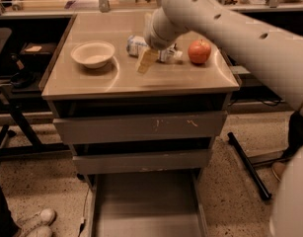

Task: Pick blue plastic bottle from bottom drawer and place on counter

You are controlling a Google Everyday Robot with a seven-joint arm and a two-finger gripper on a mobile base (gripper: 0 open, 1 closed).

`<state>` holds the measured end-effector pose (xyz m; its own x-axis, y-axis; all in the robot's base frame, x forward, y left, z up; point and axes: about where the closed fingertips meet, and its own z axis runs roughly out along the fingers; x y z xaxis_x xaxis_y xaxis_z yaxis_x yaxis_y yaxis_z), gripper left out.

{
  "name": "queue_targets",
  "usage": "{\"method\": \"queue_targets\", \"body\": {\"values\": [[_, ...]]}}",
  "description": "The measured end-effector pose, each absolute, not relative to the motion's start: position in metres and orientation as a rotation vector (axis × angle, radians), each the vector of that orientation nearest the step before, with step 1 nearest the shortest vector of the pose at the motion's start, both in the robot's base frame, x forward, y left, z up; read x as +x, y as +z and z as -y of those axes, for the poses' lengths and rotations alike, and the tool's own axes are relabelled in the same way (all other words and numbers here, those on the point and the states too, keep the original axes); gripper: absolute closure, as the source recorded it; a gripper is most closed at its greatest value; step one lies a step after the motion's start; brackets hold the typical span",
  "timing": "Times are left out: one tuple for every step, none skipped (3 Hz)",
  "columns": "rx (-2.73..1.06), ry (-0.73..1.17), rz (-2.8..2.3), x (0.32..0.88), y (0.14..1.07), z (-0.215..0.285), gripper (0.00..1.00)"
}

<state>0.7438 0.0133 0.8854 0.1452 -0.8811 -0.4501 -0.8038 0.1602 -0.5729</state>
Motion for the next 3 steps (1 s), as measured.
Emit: {"method": "queue_targets", "body": {"values": [[-1.686, -0.353, -1.724, 0.708, 0.933, -0.015, 0.0], [-1.634, -0.543, -1.729, 0.661, 1.025, -0.042, 0.0], [-1.564, -0.623, -1.732, 0.635, 1.07, -0.046, 0.0]]}}
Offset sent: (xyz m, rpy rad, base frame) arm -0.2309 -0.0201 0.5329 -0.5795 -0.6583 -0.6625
